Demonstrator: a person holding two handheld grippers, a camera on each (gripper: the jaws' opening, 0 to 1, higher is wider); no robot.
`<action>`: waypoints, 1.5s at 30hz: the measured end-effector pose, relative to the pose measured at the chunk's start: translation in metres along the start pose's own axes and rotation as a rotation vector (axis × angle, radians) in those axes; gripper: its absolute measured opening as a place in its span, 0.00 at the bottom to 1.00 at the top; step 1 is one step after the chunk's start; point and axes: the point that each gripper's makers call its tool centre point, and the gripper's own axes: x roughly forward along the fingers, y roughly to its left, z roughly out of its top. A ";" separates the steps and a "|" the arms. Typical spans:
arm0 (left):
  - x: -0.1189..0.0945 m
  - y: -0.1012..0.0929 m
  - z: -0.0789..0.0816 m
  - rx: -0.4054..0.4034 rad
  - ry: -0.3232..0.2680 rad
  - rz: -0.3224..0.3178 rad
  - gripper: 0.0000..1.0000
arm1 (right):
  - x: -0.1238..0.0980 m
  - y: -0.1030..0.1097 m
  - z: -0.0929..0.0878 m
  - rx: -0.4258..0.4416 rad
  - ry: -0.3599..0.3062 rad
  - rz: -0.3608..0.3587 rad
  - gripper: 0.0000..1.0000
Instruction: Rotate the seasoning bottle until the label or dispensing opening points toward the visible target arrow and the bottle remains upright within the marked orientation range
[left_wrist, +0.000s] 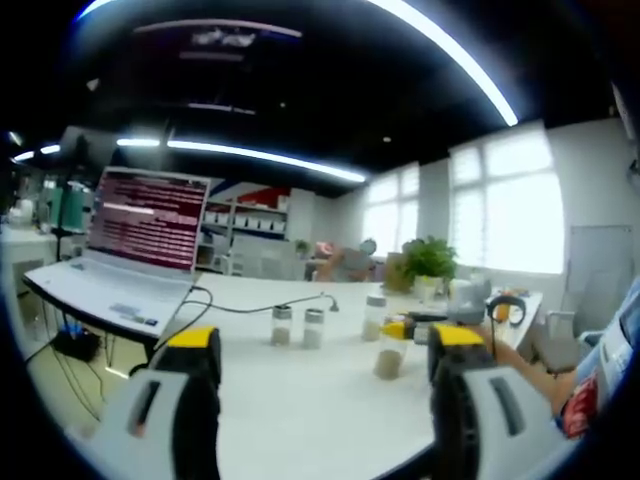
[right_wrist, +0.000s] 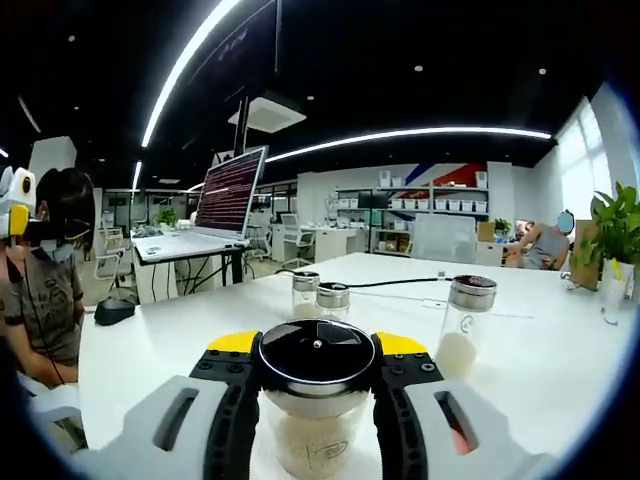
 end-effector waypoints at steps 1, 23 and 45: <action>-0.001 0.001 0.000 0.000 -0.001 0.002 0.90 | 0.000 0.000 0.000 0.002 -0.002 -0.011 0.43; -0.008 0.010 0.008 -0.013 -0.024 0.014 0.90 | 0.002 -0.009 -0.006 0.035 0.026 -0.163 0.43; -0.006 0.013 0.005 -0.014 -0.008 0.025 0.90 | -0.026 0.009 0.000 0.037 0.020 0.124 0.87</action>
